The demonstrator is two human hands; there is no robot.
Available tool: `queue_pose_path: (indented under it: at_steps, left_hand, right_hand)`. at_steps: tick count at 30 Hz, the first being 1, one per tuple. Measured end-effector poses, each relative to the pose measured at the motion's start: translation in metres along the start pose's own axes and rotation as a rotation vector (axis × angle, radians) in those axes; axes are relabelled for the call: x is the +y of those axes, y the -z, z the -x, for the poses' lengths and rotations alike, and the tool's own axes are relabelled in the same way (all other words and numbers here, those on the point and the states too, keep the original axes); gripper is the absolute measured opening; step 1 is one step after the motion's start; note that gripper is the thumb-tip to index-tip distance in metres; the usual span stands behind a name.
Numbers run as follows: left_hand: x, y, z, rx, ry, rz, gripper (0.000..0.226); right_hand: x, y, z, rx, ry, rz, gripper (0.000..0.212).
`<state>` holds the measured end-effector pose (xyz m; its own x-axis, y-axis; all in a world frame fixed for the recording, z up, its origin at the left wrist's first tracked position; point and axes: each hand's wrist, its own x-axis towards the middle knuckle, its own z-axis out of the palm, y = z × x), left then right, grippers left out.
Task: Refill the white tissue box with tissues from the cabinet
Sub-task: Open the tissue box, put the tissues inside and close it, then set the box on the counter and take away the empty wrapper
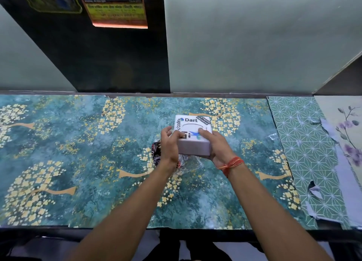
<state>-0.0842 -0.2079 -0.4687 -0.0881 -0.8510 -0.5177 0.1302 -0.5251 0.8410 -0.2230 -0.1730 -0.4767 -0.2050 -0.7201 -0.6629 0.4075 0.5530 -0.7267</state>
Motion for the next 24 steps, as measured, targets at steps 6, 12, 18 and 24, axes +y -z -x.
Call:
queue_pose_path:
  at_steps: [6, 12, 18, 24]
  left_hand:
    - [0.002, 0.016, -0.016, -0.089, 0.068, -0.103, 0.030]
    - [-0.005, 0.016, -0.023, -0.052, 0.054, -0.164, 0.033]
    - [0.005, -0.002, -0.055, -0.115, 0.144, -0.252, 0.019]
    - [0.024, -0.037, -0.127, -0.098, 0.003, -0.405, 0.028]
  right_hand:
    - [0.008, 0.009, -0.007, -0.079, 0.144, -0.093, 0.052]
    - [0.002, 0.005, -0.023, -0.021, 0.184, 0.082, 0.059]
    - [-0.009, -0.002, -0.060, 0.211, 0.133, 0.047, 0.039]
    - [-0.053, -0.011, -0.130, 0.255, 0.172, 0.373, 0.044]
